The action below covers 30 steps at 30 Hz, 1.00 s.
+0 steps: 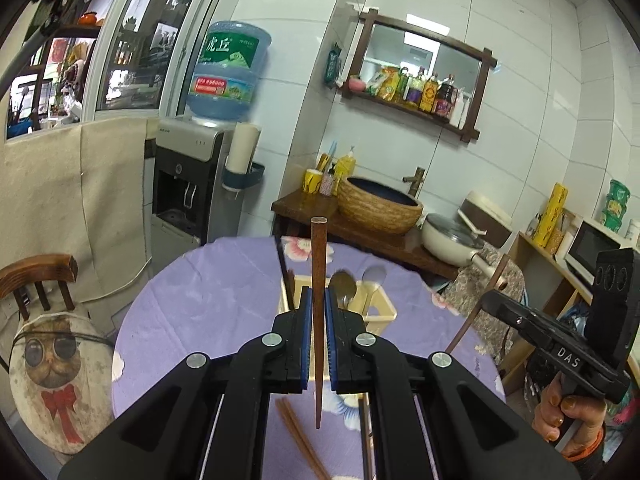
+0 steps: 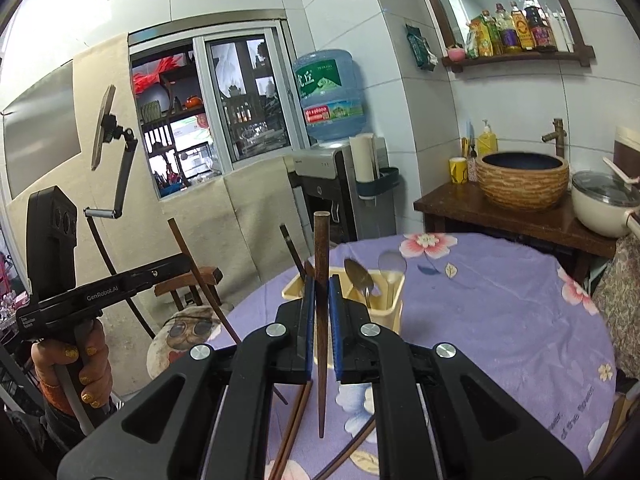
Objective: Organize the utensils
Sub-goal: 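Lift both tools' chopsticks and lower them into the cream holder, then open both tools and move them back to the chopsticks on the table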
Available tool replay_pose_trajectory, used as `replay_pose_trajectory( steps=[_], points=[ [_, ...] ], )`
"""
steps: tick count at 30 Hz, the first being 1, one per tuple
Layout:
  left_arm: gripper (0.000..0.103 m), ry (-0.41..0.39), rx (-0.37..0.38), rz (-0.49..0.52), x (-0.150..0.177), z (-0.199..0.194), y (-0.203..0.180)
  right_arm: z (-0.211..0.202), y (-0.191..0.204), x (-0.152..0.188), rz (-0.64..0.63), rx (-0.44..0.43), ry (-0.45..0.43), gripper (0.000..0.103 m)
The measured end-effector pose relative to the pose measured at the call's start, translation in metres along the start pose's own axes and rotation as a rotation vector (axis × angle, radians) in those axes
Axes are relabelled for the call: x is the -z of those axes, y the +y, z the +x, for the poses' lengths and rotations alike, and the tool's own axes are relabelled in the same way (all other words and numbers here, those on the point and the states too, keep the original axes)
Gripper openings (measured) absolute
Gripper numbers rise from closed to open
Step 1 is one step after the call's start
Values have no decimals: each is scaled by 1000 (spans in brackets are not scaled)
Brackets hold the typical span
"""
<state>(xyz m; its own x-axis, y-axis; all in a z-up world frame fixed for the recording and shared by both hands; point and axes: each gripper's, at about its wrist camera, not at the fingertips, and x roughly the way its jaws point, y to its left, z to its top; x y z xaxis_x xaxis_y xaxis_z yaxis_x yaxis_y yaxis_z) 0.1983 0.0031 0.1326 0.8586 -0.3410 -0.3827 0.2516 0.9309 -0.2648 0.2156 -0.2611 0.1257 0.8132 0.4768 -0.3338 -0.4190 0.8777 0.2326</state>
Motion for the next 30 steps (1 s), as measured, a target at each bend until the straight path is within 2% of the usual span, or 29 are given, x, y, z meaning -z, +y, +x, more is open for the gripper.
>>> replay_pose_trajectory(
  steps=[6,10,13,17,23,30],
  points=[
    [7,-80,7,6,-59,-5,-11,4,4,-60,-7,-17,-66,8],
    [7,-95,-12,-5,-94,12,-15,11,10,-95,-44,29,-125,8],
    [6,-100,-48,-15,-105,31,-13,23,13,-111,-68,76,-151,8],
    [7,-78,-76,-32,-100,56,-8,48,8,-106,-86,127,-149,8],
    [7,-23,-119,-27,-65,92,-1,84,-11,-75,-57,151,-84,8],
    [6,49,-128,-29,-32,118,4,107,-19,-44,-58,163,-25,8]
  ],
)
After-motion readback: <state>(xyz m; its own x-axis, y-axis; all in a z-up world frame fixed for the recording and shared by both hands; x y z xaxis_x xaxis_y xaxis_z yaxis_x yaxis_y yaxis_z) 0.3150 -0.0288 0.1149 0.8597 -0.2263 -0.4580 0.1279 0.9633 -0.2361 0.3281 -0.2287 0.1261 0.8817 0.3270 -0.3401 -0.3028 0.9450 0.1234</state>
